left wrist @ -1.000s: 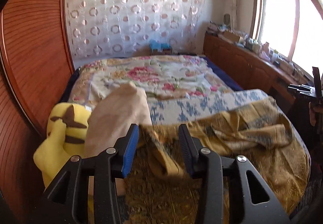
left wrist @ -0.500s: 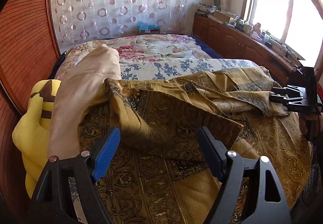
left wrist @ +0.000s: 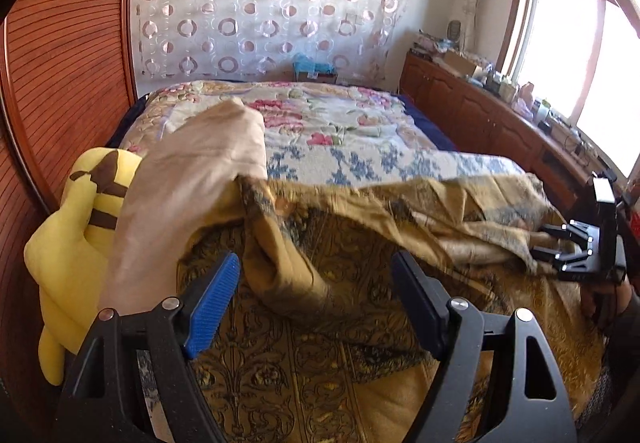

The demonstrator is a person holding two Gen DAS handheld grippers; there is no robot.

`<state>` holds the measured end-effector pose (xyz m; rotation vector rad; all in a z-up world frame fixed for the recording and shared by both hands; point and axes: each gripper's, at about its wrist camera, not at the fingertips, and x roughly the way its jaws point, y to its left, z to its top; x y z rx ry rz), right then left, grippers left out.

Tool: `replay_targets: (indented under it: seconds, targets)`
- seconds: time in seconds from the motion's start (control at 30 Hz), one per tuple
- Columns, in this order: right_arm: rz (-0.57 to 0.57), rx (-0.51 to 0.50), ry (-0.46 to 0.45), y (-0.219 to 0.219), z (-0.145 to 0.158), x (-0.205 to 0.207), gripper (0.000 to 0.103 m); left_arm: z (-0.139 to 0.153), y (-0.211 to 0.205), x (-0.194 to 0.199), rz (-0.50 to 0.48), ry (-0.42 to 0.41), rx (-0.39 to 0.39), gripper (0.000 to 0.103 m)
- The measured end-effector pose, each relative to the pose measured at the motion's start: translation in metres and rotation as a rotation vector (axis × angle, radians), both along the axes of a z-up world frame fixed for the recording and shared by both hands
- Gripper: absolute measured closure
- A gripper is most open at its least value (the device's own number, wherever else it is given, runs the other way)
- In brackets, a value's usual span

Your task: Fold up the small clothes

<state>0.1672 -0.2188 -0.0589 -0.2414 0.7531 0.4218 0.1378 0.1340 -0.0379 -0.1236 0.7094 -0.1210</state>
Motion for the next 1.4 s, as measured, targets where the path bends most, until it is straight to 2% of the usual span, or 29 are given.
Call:
replay_targets:
  seconds: [0.03,0.17,0.37,0.43,0.5,0.53,0.7,0.83,0.93,1.13,1.4]
  targets:
    - [0.0,0.014,0.007,-0.004,0.0,0.002,0.027,0.003,0.001,0.005,-0.003,-0.005,-0.004,0.027]
    - [-0.003,0.013,0.007,0.004,-0.006,0.005,0.026,0.002,0.007,0.03,0.006,0.037,-0.01,0.047]
    - [-0.007,0.011,0.005,0.009,-0.009,0.005,0.025,-0.019,0.011,0.065,0.026,0.141,0.032,0.055]
    - [-0.007,0.012,0.005,0.009,-0.009,0.006,0.025,-0.023,0.01,0.066,0.017,0.146,0.053,0.066]
    - [-0.007,0.011,0.005,0.009,-0.009,0.005,0.025,-0.023,0.006,0.063,0.021,0.133,0.095,0.095]
    - [-0.007,0.011,0.004,0.009,-0.009,0.005,0.025,-0.022,0.004,0.06,0.026,0.122,0.123,0.097]
    - [-0.007,0.011,0.005,0.009,-0.009,0.006,0.025,-0.004,-0.002,0.031,-0.005,0.028,0.126,0.099]
    - [-0.017,0.009,0.0,0.008,-0.008,0.005,0.024,0.01,-0.003,-0.009,-0.046,-0.053,0.066,0.1]
    - [-0.041,0.004,-0.008,0.007,-0.008,0.005,0.024,0.008,-0.002,-0.042,-0.054,-0.079,0.04,0.1]
    - [-0.08,-0.007,-0.043,0.006,-0.006,0.002,0.024,-0.019,0.0,-0.085,-0.04,-0.045,0.016,0.1]
    - [-0.112,0.039,-0.036,-0.001,-0.007,0.004,0.024,-0.036,0.012,-0.106,0.004,-0.026,0.015,0.1]
